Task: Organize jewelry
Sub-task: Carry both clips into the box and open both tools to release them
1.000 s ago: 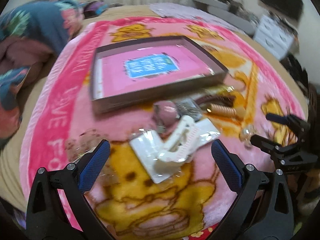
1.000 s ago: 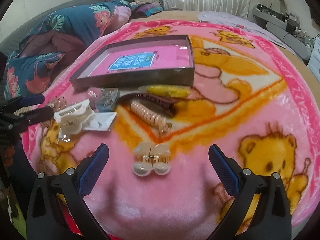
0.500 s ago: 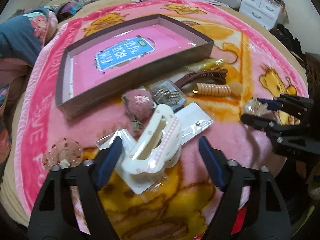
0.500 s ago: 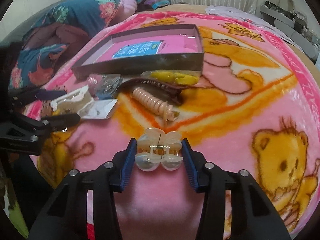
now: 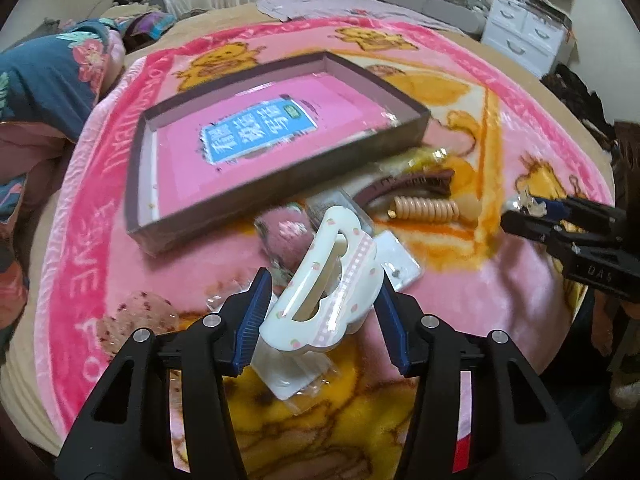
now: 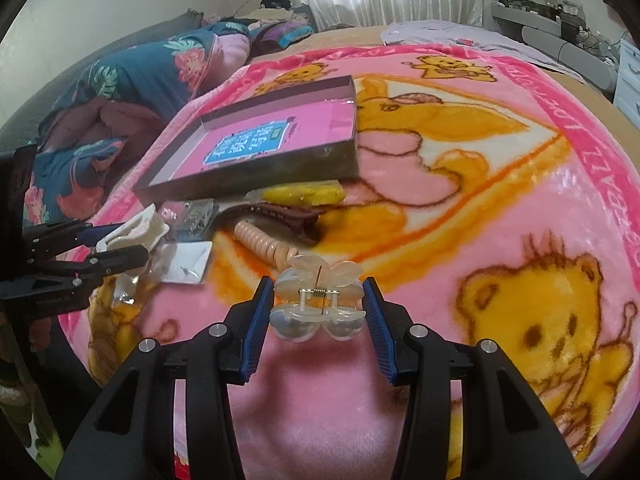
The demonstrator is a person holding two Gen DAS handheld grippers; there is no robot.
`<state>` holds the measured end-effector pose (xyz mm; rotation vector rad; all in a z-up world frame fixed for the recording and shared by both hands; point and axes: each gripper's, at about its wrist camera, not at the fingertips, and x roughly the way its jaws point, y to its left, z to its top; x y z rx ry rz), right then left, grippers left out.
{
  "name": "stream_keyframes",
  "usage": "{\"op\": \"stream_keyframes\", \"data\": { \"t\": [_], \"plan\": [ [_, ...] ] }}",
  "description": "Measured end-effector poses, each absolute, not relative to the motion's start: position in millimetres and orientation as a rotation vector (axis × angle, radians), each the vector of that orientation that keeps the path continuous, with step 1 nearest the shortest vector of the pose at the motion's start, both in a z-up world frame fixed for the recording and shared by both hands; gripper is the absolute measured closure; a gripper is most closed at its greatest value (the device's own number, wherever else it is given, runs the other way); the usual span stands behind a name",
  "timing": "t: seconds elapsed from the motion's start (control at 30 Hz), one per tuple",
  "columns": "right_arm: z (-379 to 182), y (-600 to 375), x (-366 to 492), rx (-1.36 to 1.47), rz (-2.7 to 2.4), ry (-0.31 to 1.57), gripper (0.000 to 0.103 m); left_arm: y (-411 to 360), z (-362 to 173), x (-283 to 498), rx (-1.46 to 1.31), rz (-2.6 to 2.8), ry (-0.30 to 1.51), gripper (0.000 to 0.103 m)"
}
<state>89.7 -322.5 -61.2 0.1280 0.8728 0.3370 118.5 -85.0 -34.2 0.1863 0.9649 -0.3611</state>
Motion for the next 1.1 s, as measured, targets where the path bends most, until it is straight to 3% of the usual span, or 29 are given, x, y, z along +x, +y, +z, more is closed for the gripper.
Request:
{"op": "stream_keyframes", "data": {
  "t": [0.6,1.1],
  "plan": [
    [10,-285,115,0.045,0.395,0.764,0.059,-33,27,161,0.03,-0.248,0.876,0.06],
    [49,-255,170,0.065,0.423,0.711,0.059,10,11,196,-0.023,-0.167,0.885,0.06]
  ]
}}
